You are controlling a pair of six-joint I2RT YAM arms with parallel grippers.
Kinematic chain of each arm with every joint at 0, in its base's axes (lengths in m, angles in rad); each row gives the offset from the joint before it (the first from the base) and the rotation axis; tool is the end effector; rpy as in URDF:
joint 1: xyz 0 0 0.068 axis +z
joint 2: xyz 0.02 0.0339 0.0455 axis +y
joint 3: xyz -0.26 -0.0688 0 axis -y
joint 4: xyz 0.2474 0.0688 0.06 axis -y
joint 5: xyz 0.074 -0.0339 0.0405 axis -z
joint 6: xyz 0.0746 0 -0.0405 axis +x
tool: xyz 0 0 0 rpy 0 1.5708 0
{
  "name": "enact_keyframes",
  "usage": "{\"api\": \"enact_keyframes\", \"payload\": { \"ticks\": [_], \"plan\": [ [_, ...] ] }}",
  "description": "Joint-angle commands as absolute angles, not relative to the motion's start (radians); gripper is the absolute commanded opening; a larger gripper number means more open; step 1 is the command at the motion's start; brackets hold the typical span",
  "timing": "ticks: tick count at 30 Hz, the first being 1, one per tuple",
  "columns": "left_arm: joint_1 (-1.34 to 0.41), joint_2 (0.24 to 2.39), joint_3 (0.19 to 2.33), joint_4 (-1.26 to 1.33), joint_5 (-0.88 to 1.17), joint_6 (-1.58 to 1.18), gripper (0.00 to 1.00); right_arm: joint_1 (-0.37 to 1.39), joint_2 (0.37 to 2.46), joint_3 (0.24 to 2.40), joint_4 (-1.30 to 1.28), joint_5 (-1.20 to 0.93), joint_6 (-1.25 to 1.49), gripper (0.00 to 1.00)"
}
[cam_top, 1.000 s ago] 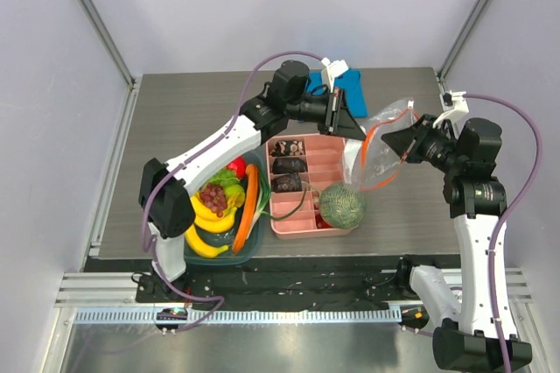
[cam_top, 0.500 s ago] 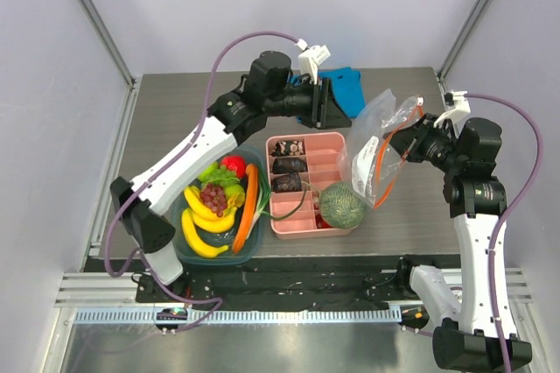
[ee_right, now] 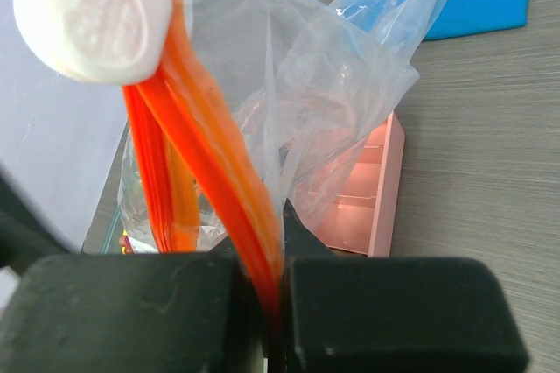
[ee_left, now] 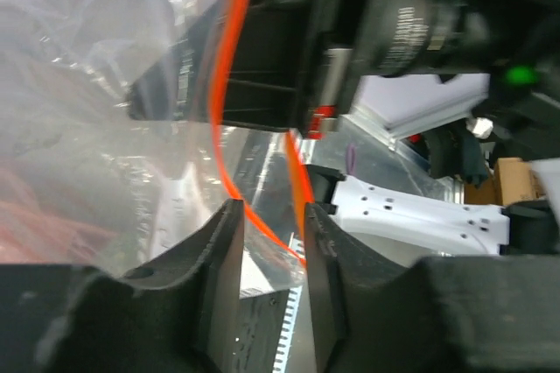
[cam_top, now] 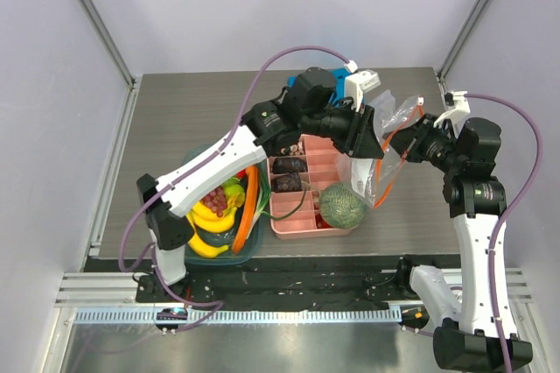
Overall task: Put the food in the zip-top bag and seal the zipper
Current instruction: Adjust the zipper food storage bag at the center of the board.
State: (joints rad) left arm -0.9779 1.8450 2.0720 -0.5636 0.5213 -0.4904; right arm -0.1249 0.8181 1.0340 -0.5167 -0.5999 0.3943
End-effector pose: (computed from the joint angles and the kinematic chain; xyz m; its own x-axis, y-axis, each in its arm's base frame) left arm 0.2200 -0.3930 0.4321 -0.6252 0.1970 -0.7552 0.7792 0.2126 -0.5896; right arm 0.2042 0.0168 0.3747 -0.4375 0.3745 -0.8176 -0.2861 0.8040 0.5213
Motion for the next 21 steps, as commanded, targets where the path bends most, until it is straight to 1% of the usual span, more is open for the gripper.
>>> {"api": "enact_keyframes", "payload": {
  "ticks": [1,15,20,21],
  "plan": [
    [-0.977,1.871,2.118,-0.587,0.448,-0.492,0.39,-0.118,0.807,1.045,-0.495,-0.595,0.402,0.01],
    [-0.977,1.988,2.204,-0.558,0.436,-0.531,0.38,-0.103,0.778,1.006,-0.482,-0.638,0.426,0.01],
    [-0.977,2.011,2.215,-0.566,0.434,-0.531,0.32,-0.100,0.784,1.012,-0.468,-0.650,0.448,0.01],
    [-0.977,2.011,2.221,-0.574,0.433,-0.517,0.26,-0.101,0.785,1.012,-0.465,-0.653,0.448,0.01]
  ]
}}
